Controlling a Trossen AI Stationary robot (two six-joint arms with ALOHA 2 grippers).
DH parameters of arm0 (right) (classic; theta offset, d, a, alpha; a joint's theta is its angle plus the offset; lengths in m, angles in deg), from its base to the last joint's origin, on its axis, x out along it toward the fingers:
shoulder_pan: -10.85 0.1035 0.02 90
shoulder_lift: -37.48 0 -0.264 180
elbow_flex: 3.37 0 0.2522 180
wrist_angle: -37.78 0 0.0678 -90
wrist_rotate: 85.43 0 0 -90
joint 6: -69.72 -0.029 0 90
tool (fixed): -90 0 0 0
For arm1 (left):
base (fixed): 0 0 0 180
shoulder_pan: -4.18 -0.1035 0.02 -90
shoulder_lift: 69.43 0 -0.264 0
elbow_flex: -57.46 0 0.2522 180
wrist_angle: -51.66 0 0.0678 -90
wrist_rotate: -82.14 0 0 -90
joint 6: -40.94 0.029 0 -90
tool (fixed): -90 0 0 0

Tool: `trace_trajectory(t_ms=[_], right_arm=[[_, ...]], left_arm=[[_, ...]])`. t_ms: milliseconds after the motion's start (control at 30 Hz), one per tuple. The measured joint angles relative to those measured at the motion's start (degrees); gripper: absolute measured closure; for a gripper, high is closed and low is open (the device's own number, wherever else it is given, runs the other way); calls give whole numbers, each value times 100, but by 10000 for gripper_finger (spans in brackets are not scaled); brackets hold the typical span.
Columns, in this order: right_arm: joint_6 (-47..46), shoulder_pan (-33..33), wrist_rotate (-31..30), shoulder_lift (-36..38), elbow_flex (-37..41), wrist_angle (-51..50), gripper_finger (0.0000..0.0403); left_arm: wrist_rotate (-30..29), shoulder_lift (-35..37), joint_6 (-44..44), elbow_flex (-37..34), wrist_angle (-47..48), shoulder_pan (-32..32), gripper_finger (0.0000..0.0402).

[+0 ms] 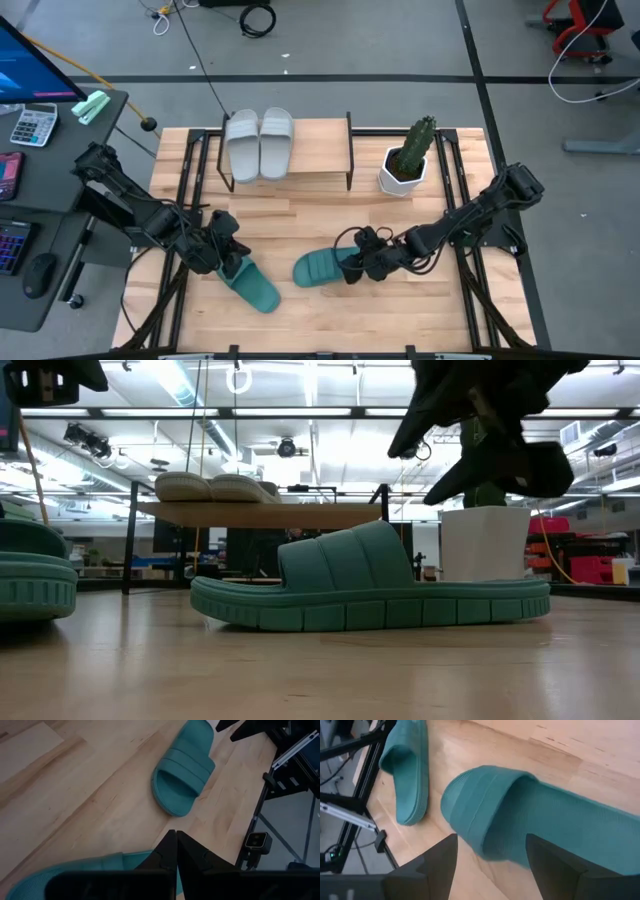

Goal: Pick and place slides into the shelf
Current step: Put the right green slipper on the shelf

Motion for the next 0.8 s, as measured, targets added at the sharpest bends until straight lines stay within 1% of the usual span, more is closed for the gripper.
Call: trace_trajectory(t_ms=[233, 400, 433, 633, 800], right_arm=[[10, -227, 21, -14, 4, 149, 166], [25, -283, 44, -101, 3, 219, 170], [25, -285, 53, -154, 4, 222, 170], [22, -285, 334, -716, -19, 1027, 170], [49, -285, 580, -1086, -298, 1172, 170]], left_arm=[[-109, 0, -2, 0, -1, -2, 380], [-152, 0, -11, 0, -1, -2, 386], [-170, 0, -12, 0, -3, -2, 388], [-210, -4, -39, -4, -3, -4, 392], [-212, -4, -43, -4, -2, -7, 381]])
